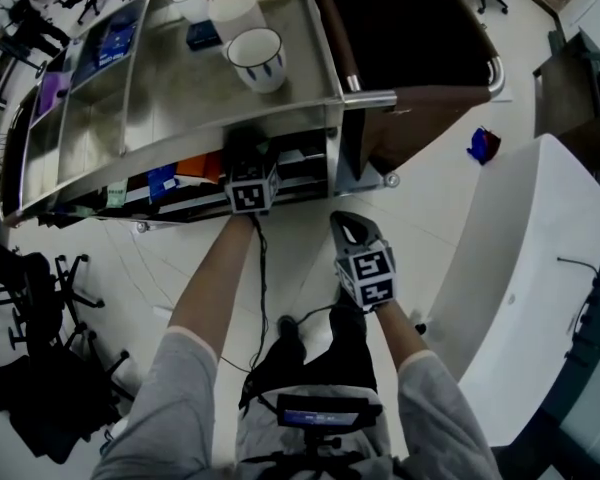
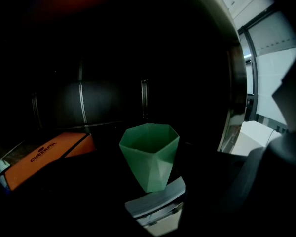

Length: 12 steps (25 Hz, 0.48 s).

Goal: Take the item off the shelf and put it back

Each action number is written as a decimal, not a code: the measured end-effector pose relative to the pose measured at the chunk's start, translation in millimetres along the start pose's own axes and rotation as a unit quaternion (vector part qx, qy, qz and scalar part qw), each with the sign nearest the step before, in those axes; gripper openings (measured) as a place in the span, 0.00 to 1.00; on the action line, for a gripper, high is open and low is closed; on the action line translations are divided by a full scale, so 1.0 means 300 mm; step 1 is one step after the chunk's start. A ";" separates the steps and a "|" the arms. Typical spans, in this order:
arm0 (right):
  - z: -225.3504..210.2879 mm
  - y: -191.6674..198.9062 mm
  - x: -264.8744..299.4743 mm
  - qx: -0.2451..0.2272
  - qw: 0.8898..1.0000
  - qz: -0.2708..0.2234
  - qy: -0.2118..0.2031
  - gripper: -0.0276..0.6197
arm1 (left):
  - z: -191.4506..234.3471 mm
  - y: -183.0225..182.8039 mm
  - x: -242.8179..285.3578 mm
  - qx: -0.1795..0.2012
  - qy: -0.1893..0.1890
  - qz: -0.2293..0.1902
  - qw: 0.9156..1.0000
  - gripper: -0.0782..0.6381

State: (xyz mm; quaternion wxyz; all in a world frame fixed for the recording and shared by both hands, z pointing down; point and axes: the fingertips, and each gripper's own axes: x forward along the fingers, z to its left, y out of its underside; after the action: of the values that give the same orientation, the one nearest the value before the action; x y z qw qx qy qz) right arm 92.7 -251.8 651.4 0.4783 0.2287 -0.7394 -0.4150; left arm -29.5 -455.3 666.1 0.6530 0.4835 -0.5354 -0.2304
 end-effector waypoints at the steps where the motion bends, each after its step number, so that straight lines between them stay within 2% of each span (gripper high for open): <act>1: 0.001 -0.002 -0.004 0.000 1.000 -0.001 0.000 0.06 | 0.003 -0.001 -0.004 0.002 -0.002 0.000 1.000 0.56; 12: 0.045 -0.027 -0.034 -0.005 1.000 -0.005 -0.002 0.06 | -0.022 -0.005 -0.088 0.005 0.011 -0.007 1.000 0.55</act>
State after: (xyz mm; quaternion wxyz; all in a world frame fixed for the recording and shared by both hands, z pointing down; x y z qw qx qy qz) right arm 84.5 -243.6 636.6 0.4760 0.2291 -0.7373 -0.4212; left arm -31.7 -431.7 652.5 0.6546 0.4934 -0.5257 -0.2271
